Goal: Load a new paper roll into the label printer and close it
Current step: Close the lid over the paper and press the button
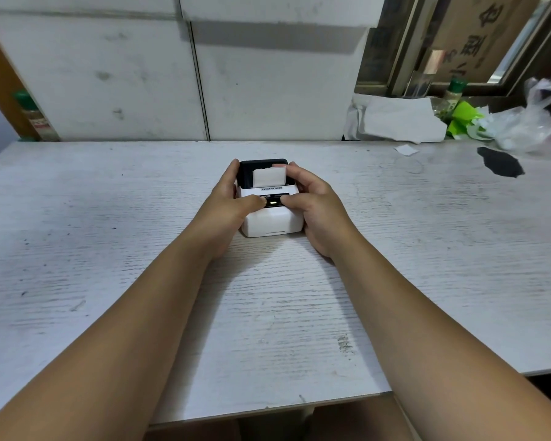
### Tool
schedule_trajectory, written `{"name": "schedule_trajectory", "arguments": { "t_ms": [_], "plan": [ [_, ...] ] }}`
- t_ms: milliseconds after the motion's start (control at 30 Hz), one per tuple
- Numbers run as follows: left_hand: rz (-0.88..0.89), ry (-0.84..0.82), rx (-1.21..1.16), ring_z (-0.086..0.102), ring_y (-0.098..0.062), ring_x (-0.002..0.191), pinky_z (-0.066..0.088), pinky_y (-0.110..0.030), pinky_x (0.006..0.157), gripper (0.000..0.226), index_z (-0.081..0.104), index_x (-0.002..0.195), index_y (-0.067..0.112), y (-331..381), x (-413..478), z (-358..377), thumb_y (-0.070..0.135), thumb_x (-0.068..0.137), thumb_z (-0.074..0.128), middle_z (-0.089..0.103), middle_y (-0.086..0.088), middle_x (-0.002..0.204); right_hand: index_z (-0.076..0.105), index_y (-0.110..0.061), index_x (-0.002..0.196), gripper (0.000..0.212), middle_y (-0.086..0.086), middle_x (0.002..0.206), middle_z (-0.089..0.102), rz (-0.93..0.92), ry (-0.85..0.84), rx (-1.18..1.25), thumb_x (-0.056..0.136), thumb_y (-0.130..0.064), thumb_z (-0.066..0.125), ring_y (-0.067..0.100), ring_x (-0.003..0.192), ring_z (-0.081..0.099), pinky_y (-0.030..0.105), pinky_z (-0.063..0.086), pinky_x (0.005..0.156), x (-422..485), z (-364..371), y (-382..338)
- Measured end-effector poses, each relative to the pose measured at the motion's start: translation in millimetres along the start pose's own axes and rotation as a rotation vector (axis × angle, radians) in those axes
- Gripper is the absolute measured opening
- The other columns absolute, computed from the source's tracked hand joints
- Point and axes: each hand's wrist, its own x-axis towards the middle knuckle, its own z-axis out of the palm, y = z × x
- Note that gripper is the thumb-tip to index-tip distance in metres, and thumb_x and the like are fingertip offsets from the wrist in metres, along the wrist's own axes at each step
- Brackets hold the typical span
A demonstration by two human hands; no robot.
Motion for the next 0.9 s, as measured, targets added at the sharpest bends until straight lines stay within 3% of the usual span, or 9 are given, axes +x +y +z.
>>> {"name": "schedule_trajectory", "arguments": {
  "t_ms": [33,100,167,367,533,767,900],
  "plan": [
    [-0.002,-0.002,-0.005,0.063,-0.028,0.107,0.048,-0.047,0.092,0.051,0.051,0.123,0.018,-0.1,0.7,0.3,0.007,0.074,0.057,0.062,-0.015,0.123,0.063,-0.023,0.102,0.050,-0.011,0.121,0.054,-0.001,0.000,0.007,0.083,0.018,0.042,-0.011,0.091,0.060,0.015,0.049,0.080,0.3,-0.1,0.4],
    [-0.001,-0.003,-0.007,0.062,-0.025,0.101,0.046,-0.045,0.084,0.046,0.052,0.118,0.019,0.0,1.6,1.3,0.006,0.074,0.055,0.064,-0.013,0.118,0.063,-0.021,0.106,0.050,-0.005,0.142,0.047,0.000,0.010,0.030,0.082,0.018,0.043,0.001,0.117,0.054,0.020,0.047,0.088,1.9,-0.3,1.5],
    [0.002,-0.006,-0.010,0.062,-0.024,0.099,0.047,-0.041,0.084,0.046,0.051,0.119,0.018,-0.7,2.3,2.0,0.005,0.075,0.053,0.064,-0.013,0.116,0.063,-0.020,0.108,0.050,0.001,0.152,0.038,0.001,0.026,0.035,0.081,0.017,0.044,0.011,0.134,0.043,0.024,0.044,0.095,3.8,-0.4,3.3],
    [0.019,-0.012,0.014,0.062,-0.025,0.100,0.048,-0.044,0.088,0.045,0.050,0.119,0.014,-1.6,1.6,1.4,0.005,0.075,0.054,0.063,-0.017,0.118,0.064,-0.023,0.107,0.049,0.002,0.154,0.035,0.012,0.022,0.052,0.081,0.015,0.045,0.013,0.140,0.037,0.032,0.040,0.107,4.3,-0.2,5.5],
    [0.014,-0.010,0.038,0.059,-0.037,0.113,0.047,-0.053,0.095,0.046,0.050,0.120,0.016,-2.6,2.0,0.2,0.005,0.076,0.055,0.062,-0.017,0.122,0.066,-0.023,0.105,0.046,0.004,0.149,0.043,0.010,-0.002,0.045,0.078,0.010,0.049,0.020,0.135,0.045,0.035,0.043,0.106,6.4,-0.8,8.3],
    [0.003,-0.021,0.034,0.060,-0.038,0.112,0.045,-0.057,0.094,0.048,0.050,0.121,0.014,-2.3,4.0,-1.4,0.004,0.075,0.055,0.062,-0.016,0.123,0.067,-0.023,0.108,0.050,0.004,0.151,0.041,0.022,0.017,0.016,0.065,-0.002,0.052,0.020,0.138,0.042,0.043,0.040,0.110,8.4,-0.9,11.7],
    [-0.005,-0.013,0.007,0.062,-0.026,0.101,0.047,-0.042,0.086,0.050,0.050,0.122,0.014,-1.0,4.2,0.2,0.005,0.073,0.054,0.061,-0.018,0.123,0.067,-0.025,0.101,0.045,0.002,0.150,0.043,0.014,0.019,0.036,0.068,0.002,0.052,0.019,0.135,0.045,0.039,0.042,0.108,5.6,0.7,9.2]
  ]
}}
